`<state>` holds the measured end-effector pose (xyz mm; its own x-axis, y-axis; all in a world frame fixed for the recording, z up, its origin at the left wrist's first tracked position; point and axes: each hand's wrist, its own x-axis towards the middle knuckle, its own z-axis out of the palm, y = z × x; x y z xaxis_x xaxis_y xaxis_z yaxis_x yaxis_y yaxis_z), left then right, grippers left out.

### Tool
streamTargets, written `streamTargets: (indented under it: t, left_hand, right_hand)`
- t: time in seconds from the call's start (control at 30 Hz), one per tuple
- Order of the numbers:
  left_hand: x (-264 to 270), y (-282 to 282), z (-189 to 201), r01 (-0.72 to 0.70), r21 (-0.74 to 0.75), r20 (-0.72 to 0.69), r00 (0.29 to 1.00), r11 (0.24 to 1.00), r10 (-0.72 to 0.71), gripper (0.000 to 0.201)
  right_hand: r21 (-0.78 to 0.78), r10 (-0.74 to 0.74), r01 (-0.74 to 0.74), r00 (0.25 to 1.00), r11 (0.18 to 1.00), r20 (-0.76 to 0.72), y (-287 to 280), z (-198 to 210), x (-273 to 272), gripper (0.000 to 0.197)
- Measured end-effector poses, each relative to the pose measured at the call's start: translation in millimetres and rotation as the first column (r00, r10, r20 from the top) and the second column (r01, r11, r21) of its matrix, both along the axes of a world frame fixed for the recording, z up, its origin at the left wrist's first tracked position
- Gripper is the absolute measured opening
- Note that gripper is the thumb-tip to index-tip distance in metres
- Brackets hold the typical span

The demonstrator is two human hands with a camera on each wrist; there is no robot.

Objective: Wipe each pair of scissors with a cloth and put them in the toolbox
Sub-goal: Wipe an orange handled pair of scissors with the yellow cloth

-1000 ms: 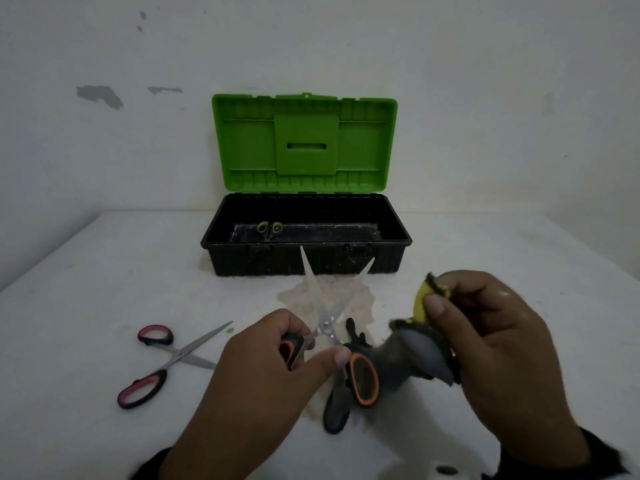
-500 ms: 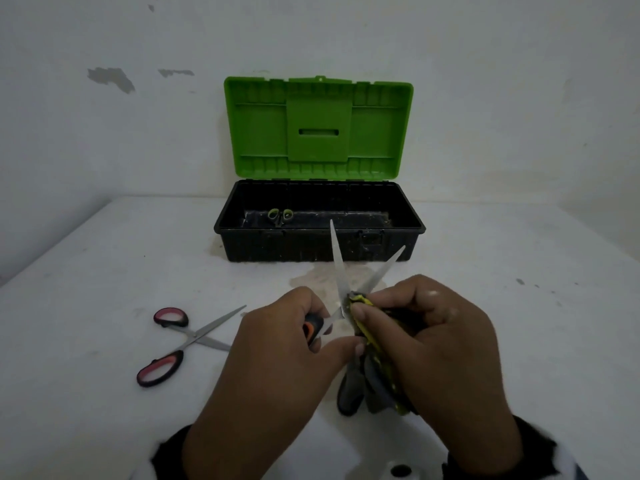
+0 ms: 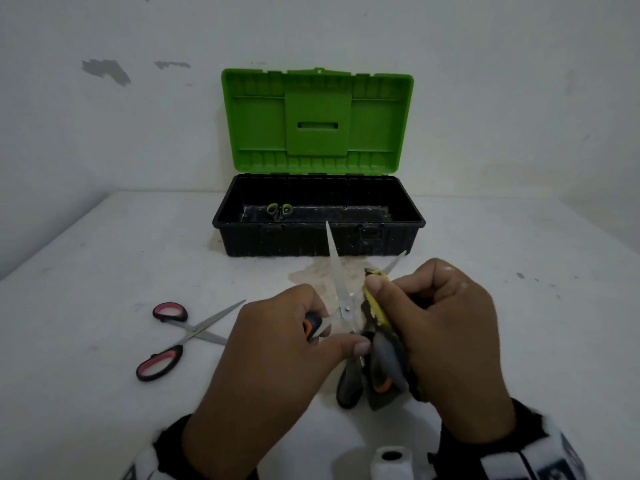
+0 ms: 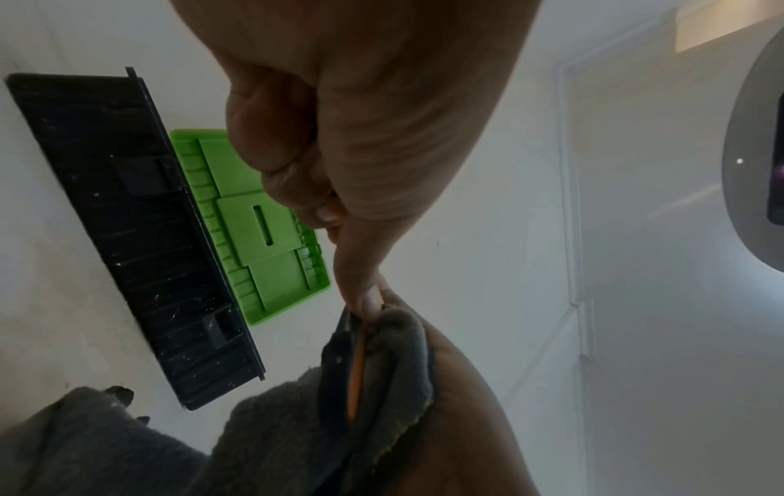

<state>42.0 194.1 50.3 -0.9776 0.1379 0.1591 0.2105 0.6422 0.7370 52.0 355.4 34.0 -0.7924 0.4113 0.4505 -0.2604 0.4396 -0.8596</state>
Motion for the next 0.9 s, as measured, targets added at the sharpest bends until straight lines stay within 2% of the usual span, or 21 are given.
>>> streamTargets:
  t: [0.13, 0.3, 0.43, 0.6, 0.73, 0.9]
  left_hand:
    - [-1, -4, -3, 0.003, -0.007, 0.008, 1.000, 1.000, -0.003, 0.043]
    - [1, -5, -5, 0.021, 0.063, 0.028, 0.999, 0.998, -0.023, 0.044]
    - [0, -10, -5, 0.043, 0.086, 0.012, 0.999, 0.995, -0.044, 0.043]
    - [2, -7, -4, 0.043, 0.097, 0.023, 0.999, 0.994, -0.045, 0.046]
    - [2, -10, -3, 0.062, 0.115, 0.006, 0.998, 0.991, -0.063, 0.043]
    - [3, -8, -1, 0.091, 0.125, -0.007, 0.996, 0.988, -0.091, 0.050]
  right_hand:
    - [0.031, 0.066, -0.068, 0.997, 0.997, 0.036, -8, -1, 6, 0.025]
    - [-0.033, -0.006, 0.007, 1.000, 0.999, 0.003, 1, -3, 2, 0.026]
    - [0.003, 0.067, -0.067, 0.997, 0.998, 0.042, -6, -2, 7, 0.025]
    - [-0.043, -0.015, 0.015, 1.000, 0.999, 0.013, 7, 0, 3, 0.026]
    - [-0.025, 0.067, -0.066, 0.996, 0.998, 0.057, -1, 0, 10, 0.025]
    - [-0.066, -0.037, 0.036, 0.999, 0.997, -0.012, 14, 6, 4, 0.026]
